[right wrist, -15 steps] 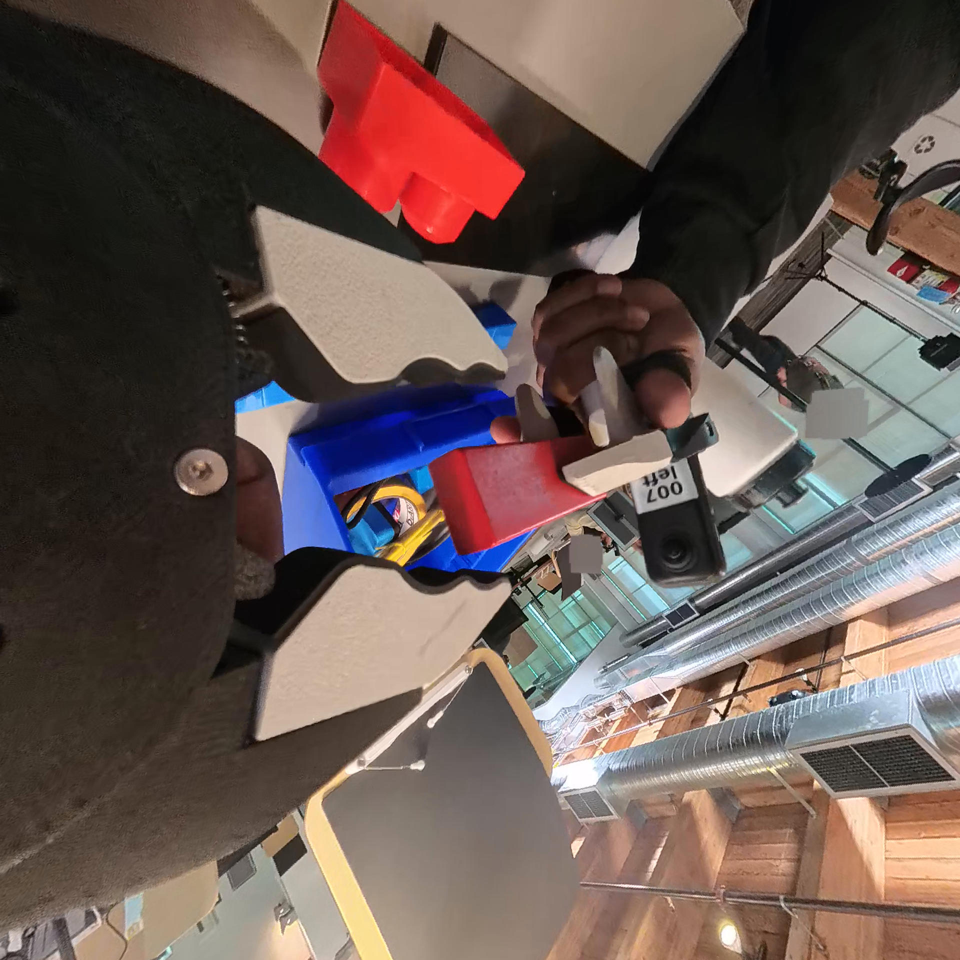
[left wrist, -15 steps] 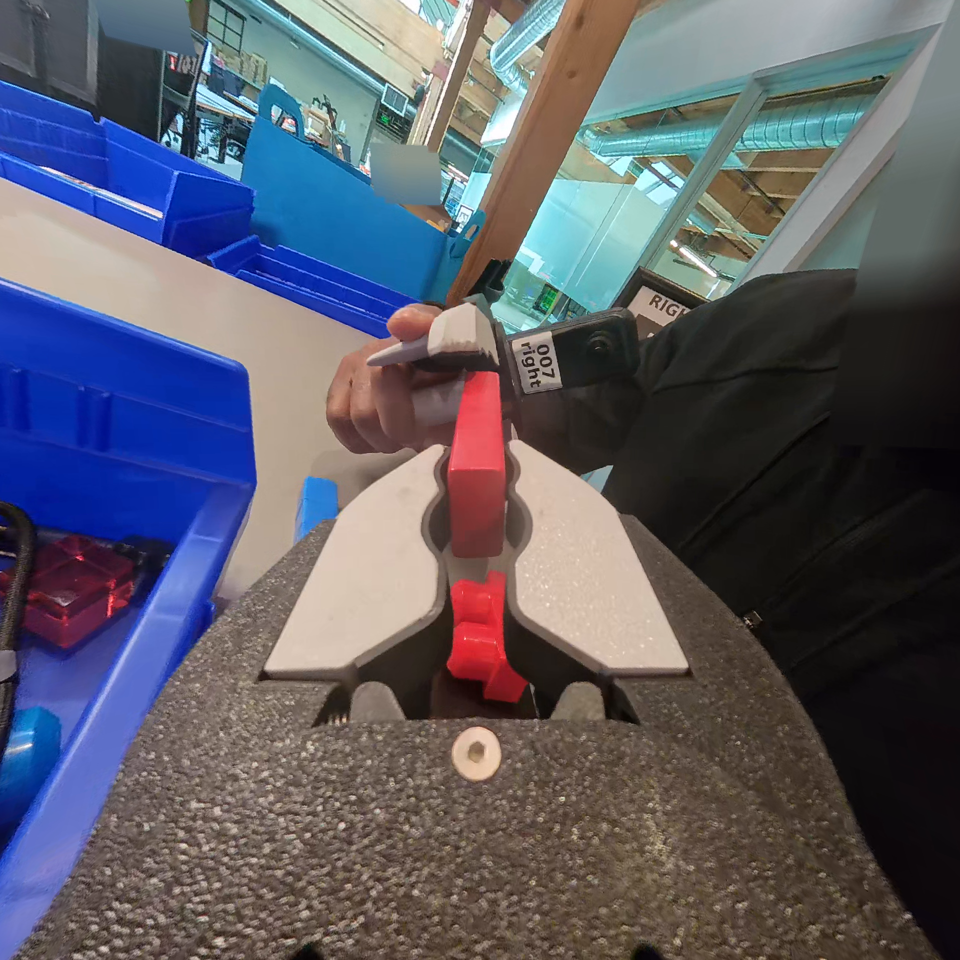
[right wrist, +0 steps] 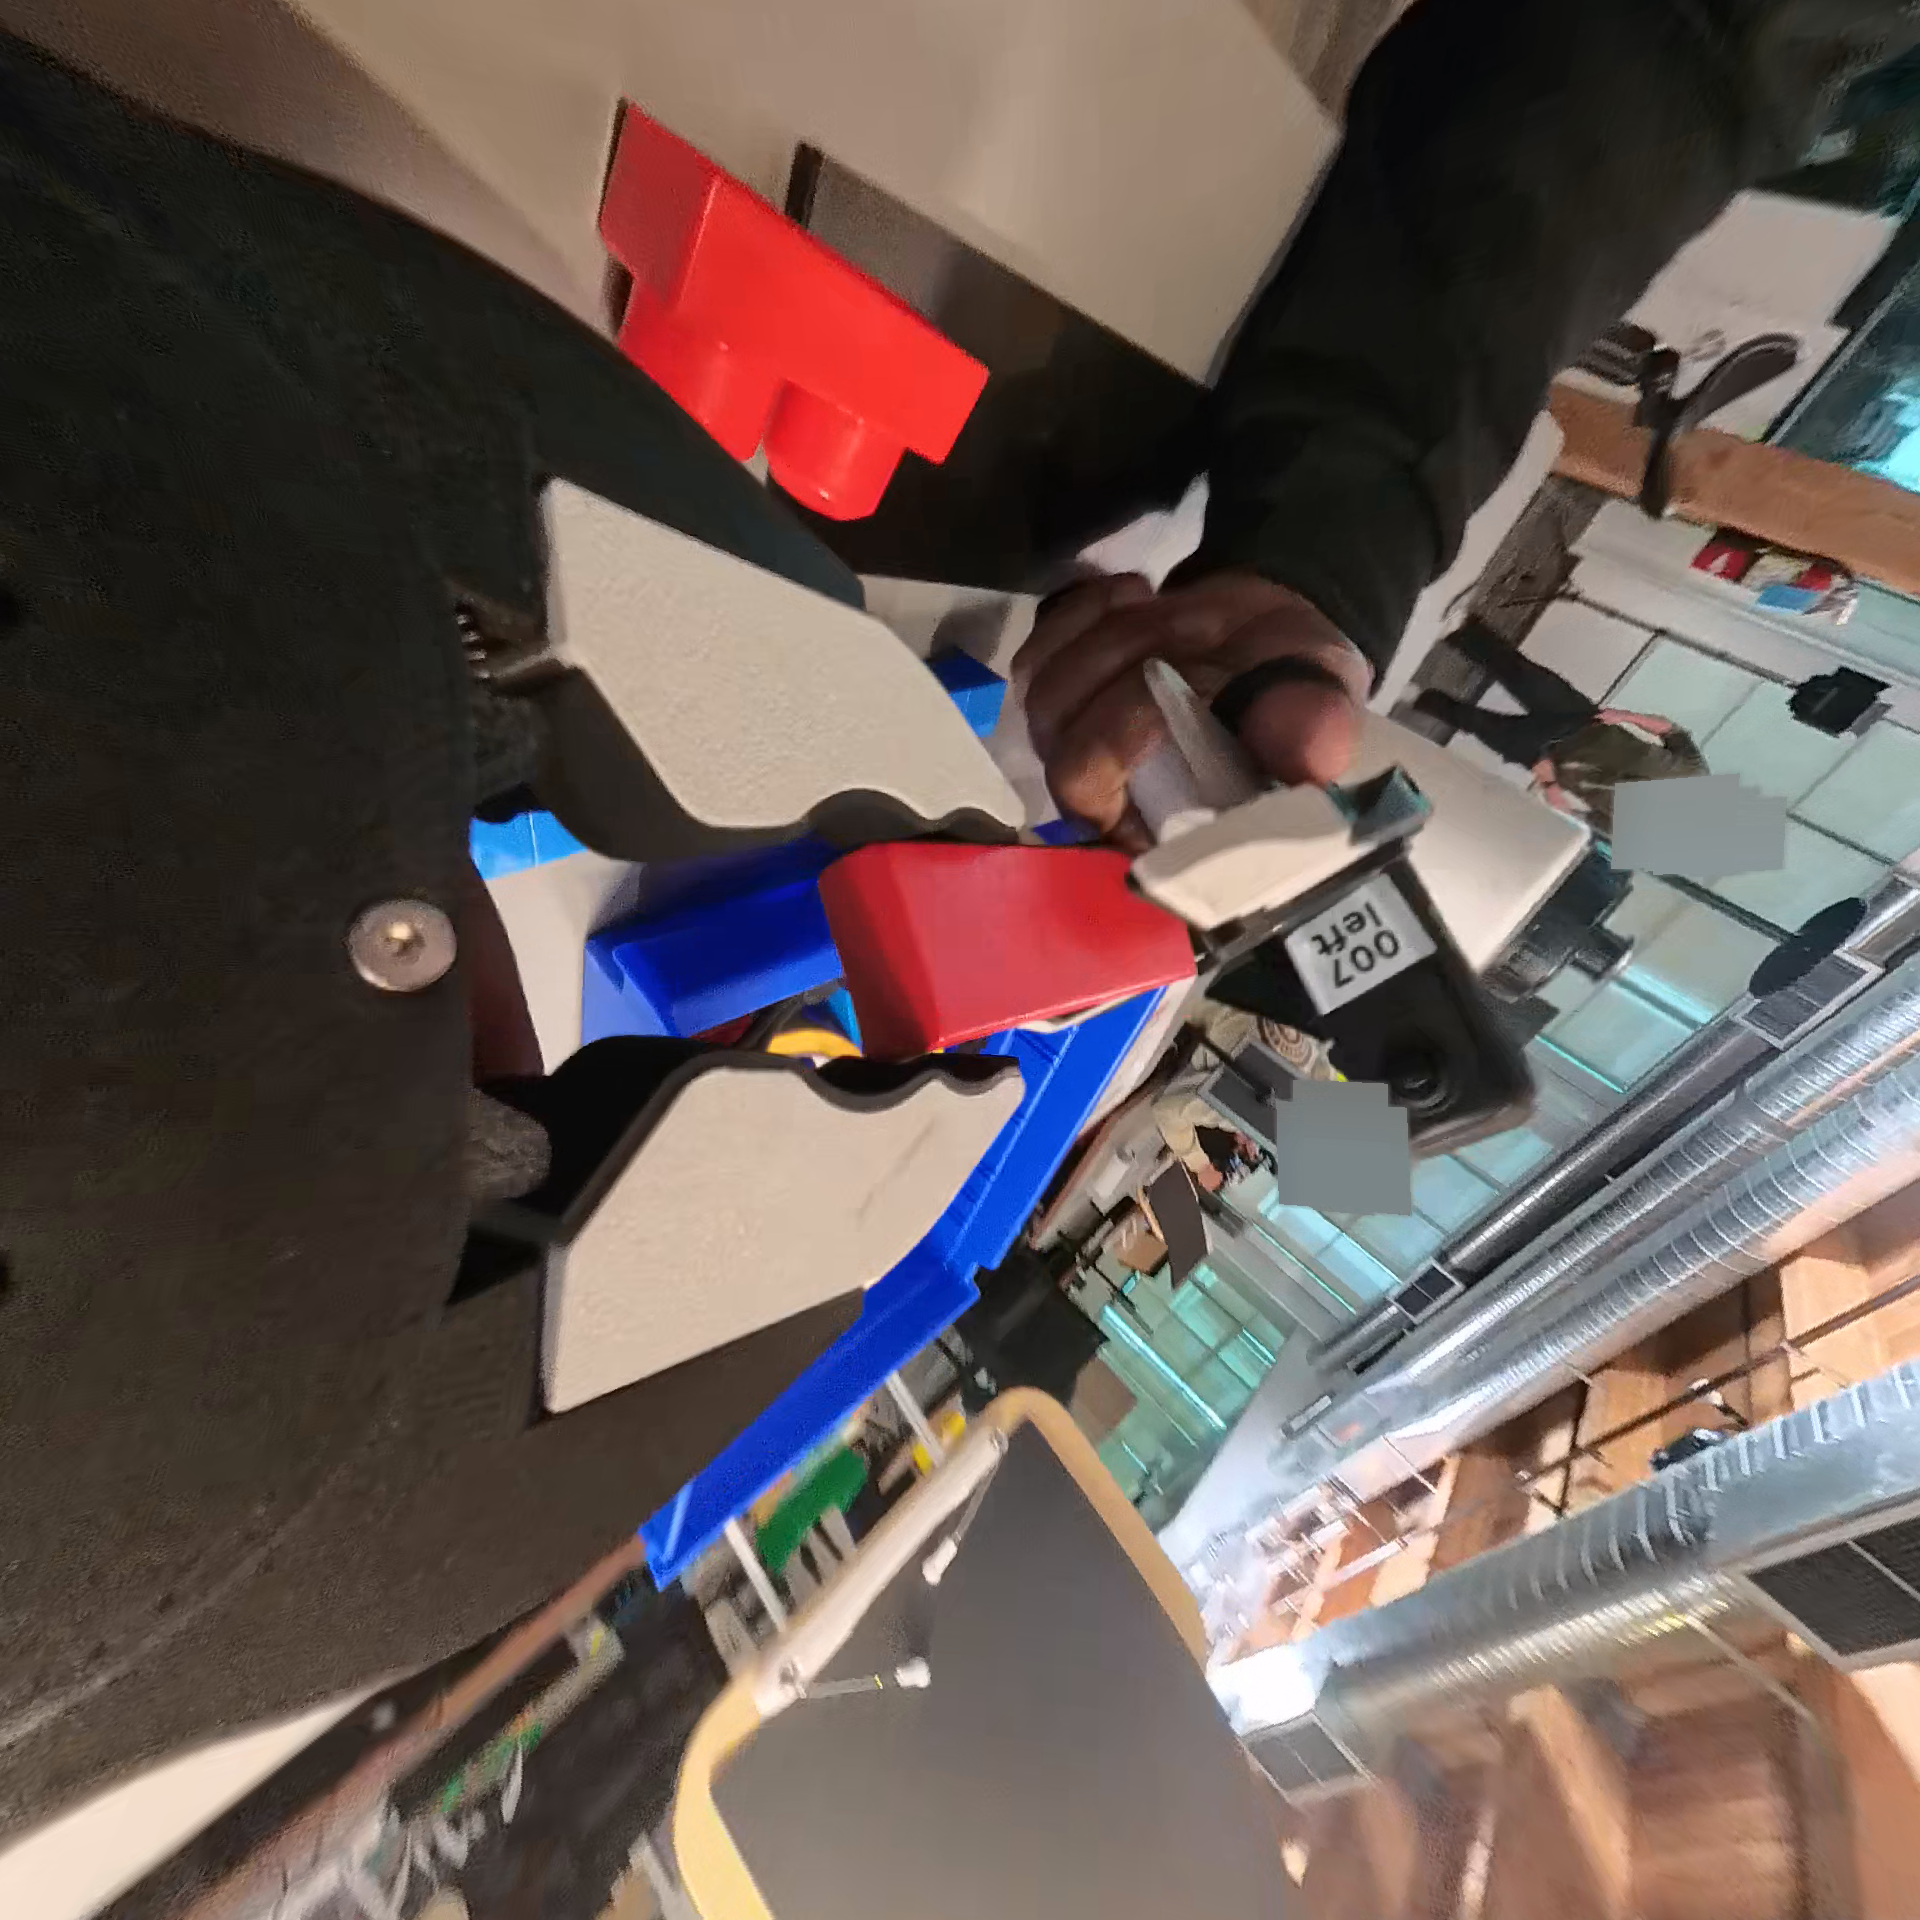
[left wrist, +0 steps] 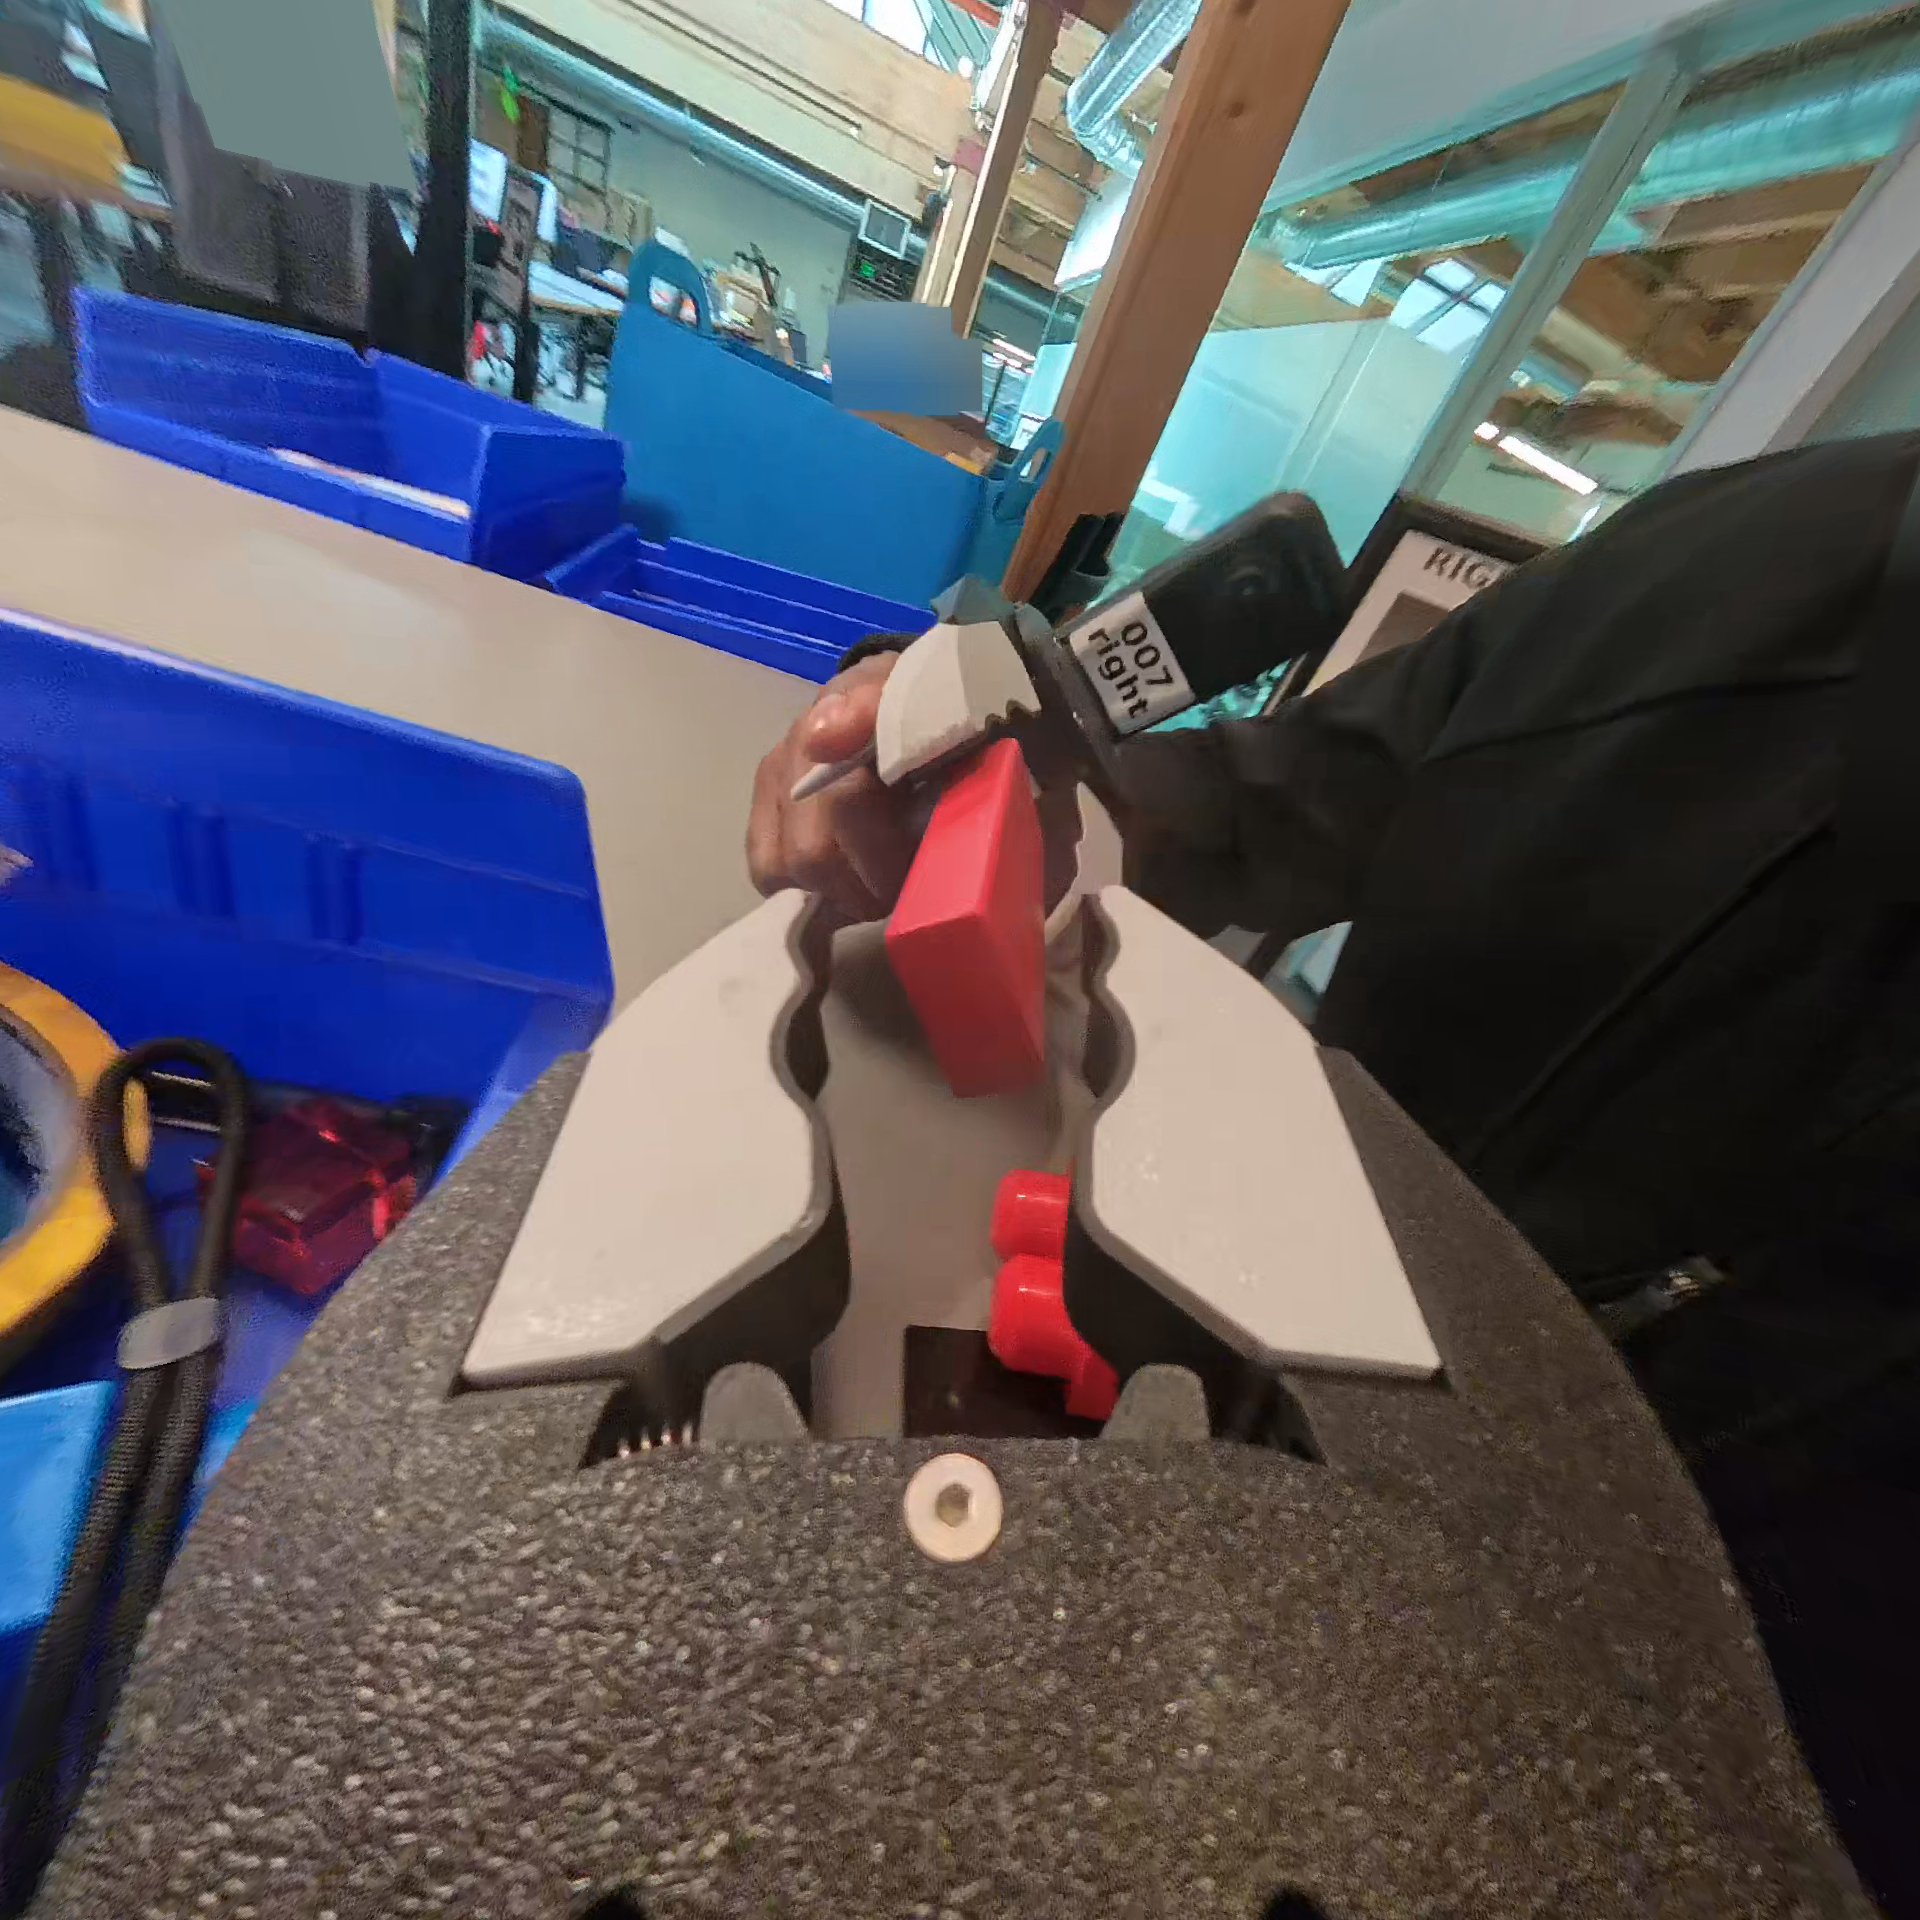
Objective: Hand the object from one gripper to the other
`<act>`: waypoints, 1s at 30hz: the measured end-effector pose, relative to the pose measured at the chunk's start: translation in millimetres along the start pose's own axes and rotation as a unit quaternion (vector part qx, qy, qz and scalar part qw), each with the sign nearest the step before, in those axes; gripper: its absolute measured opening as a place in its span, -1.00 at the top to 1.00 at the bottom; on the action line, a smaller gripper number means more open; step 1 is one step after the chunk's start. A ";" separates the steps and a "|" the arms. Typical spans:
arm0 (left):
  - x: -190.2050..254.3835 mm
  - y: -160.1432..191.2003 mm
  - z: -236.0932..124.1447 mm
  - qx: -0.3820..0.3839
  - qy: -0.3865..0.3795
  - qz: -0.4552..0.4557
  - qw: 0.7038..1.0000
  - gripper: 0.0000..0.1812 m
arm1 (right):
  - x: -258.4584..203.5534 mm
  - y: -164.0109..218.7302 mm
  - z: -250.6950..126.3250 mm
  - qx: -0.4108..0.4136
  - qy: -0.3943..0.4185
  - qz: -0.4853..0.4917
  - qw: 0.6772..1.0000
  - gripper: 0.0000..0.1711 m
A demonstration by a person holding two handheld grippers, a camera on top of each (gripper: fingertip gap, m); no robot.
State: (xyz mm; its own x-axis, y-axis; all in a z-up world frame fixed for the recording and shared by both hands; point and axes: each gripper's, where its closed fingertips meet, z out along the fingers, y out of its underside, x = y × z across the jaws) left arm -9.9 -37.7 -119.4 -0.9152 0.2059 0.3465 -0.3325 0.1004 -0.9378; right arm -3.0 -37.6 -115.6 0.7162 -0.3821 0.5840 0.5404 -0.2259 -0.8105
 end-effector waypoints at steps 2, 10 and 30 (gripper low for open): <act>-1.1 -2.3 -1.3 0.001 -0.026 0.070 0.997 0.35 | 2.4 -0.2 -1.9 0.006 -0.017 0.044 0.999 0.56; -0.4 -4.8 1.0 -0.014 -0.100 0.267 0.959 0.30 | -5.0 4.8 -1.8 0.005 -0.072 0.126 0.989 0.55; -5.0 12.4 4.1 -0.080 -0.110 0.275 0.952 0.56 | -4.4 3.9 -1.9 0.010 -0.076 0.157 0.985 0.54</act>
State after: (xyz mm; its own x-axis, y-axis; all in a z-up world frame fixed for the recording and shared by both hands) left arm -10.4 -41.5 -132.9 -0.9719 0.0639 -0.2264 0.2345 0.1870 -0.9540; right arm -4.8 -38.5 -121.4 0.9066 -0.2915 0.3051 0.2885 -0.0993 -0.9523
